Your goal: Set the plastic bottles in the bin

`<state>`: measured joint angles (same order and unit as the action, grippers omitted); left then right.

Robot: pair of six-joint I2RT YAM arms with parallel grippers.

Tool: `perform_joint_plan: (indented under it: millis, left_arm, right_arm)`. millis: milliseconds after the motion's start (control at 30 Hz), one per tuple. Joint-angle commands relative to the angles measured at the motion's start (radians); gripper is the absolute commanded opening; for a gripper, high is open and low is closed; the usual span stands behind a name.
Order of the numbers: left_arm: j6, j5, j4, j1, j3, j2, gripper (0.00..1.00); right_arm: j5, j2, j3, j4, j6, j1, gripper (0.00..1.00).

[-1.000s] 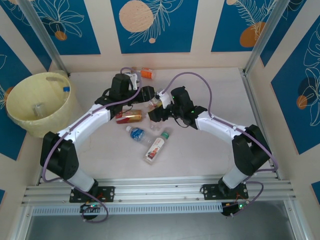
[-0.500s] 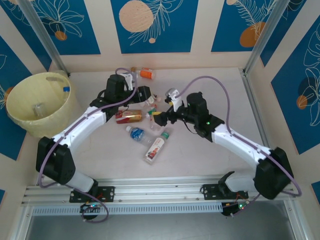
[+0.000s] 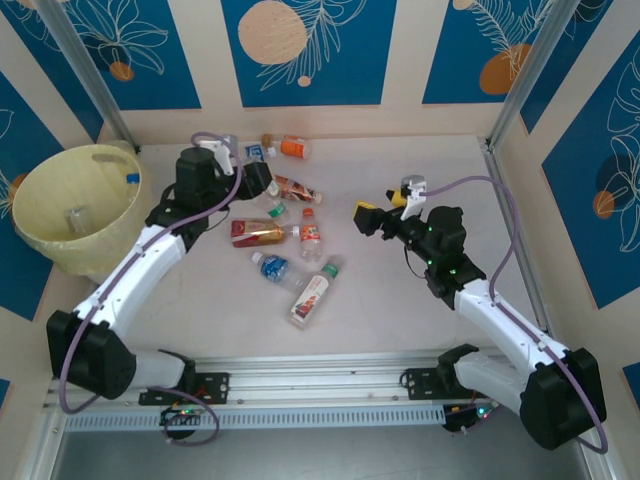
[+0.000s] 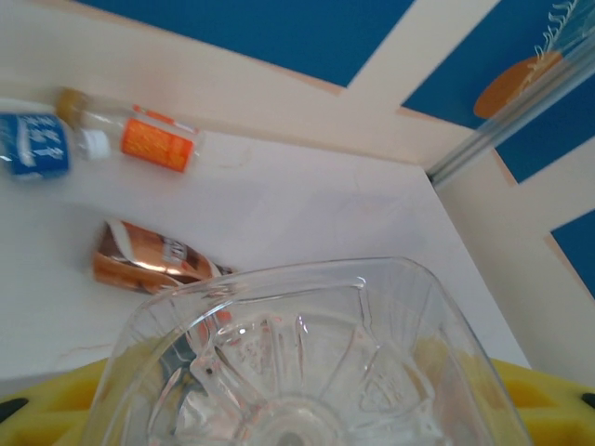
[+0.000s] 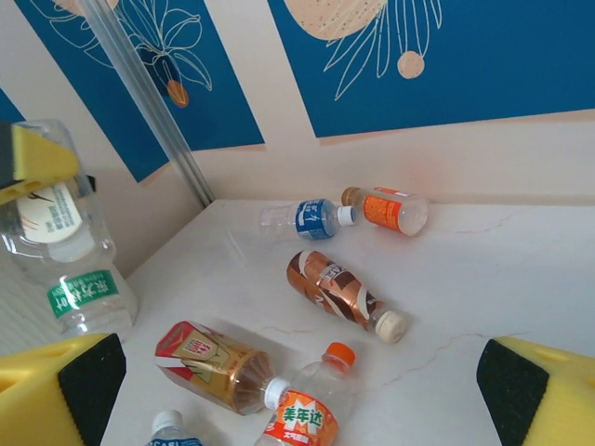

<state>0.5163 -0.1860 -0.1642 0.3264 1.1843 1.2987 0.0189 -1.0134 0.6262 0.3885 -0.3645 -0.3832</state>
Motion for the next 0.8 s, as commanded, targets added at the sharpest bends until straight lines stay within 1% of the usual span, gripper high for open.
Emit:
perform_joint_plan:
  millis: [0, 100, 200, 333, 467, 533, 700, 767]
  left_arm:
    - [-0.076, 0.064, -0.054, -0.029, 0.035, -0.091, 0.47]
    - [-0.148, 0.139, -0.092, -0.031, 0.072, -0.156, 0.47]
    - [-0.216, 0.250, -0.110, -0.032, 0.105, -0.205, 0.48]
    - [-0.293, 0.390, -0.093, -0.031, 0.130, -0.251, 0.48]
    - [-0.373, 0.474, -0.066, -0.032, 0.168, -0.280, 0.48]
    - [-0.421, 0.533, -0.047, -0.032, 0.188, -0.293, 0.48]
    - [-0.545, 0.700, -0.006, -0.031, 0.232, -0.307, 0.47]
    - [-0.614, 0.781, 0.020, -0.032, 0.245, -0.297, 0.47]
  right_arm:
    - [-0.006, 0.012, 0.020, -0.010, -0.063, 0.011, 0.99]
    - [-0.028, 0.007, 0.025, -0.011, -0.069, 0.017, 0.99]
    - [-0.053, -0.006, 0.036, -0.021, -0.065, 0.017, 0.99]
    - [-0.062, -0.029, 0.046, -0.020, -0.074, 0.018, 0.99]
    - [-0.073, -0.047, 0.065, -0.028, -0.073, 0.016, 0.99]
    - [-0.077, -0.053, 0.077, -0.041, -0.068, 0.015, 0.99]
    - [-0.127, -0.085, 0.111, -0.070, -0.064, 0.014, 0.99]
    - [-0.153, -0.104, 0.140, -0.096, -0.060, 0.013, 0.99]
